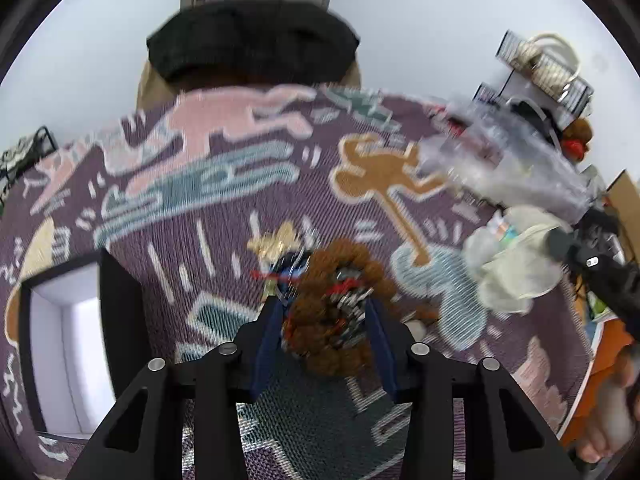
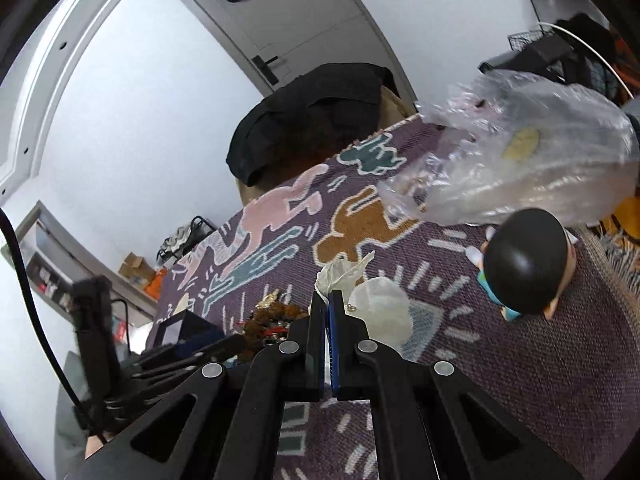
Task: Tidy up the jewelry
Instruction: 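Lift the bead bracelet with the left tool while the right tool lifts the white cloth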
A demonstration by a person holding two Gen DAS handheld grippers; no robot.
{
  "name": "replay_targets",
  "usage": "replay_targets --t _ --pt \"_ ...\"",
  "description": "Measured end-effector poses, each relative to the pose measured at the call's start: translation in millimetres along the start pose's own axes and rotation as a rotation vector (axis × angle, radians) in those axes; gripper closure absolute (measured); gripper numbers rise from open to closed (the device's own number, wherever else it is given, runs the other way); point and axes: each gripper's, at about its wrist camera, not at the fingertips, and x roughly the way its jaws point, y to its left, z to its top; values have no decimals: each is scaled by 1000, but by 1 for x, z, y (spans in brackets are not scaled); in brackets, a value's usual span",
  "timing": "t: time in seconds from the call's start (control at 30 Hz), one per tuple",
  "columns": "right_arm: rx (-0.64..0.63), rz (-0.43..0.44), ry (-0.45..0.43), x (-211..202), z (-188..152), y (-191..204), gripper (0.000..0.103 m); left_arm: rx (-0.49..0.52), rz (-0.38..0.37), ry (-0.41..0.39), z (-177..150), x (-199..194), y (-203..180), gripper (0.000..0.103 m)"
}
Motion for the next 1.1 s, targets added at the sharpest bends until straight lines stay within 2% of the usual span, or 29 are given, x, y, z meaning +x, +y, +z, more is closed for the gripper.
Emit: replay_targets --t 0.1,0.13,0.17,0.3,0.33,0.57,0.87,1.1 --pt "14 -2 5 0 -3 -6 100 2 40 23 -6 13 4 61" --pt "14 -2 6 0 -4 -5 100 5 38 26 -7 15 5 67" --pt "14 -2 7 0 -5 -5 100 11 37 29 -8 17 4 80" --pt "12 -1 9 0 -4 -4 100 32 28 0 -6 8 1 81" --pt "10 1 8 0 -4 -3 100 33 21 -7 -4 5 1 83" --pt "-14 21 -4 -2 -2 13 100 54 -12 -75 7 -29 -3 83" --pt "-51 55 -10 -2 2 37 100 20 -90 -164 20 -76 3 84" --pt "-83 94 -10 2 5 61 100 6 -81 -251 25 -120 21 84"
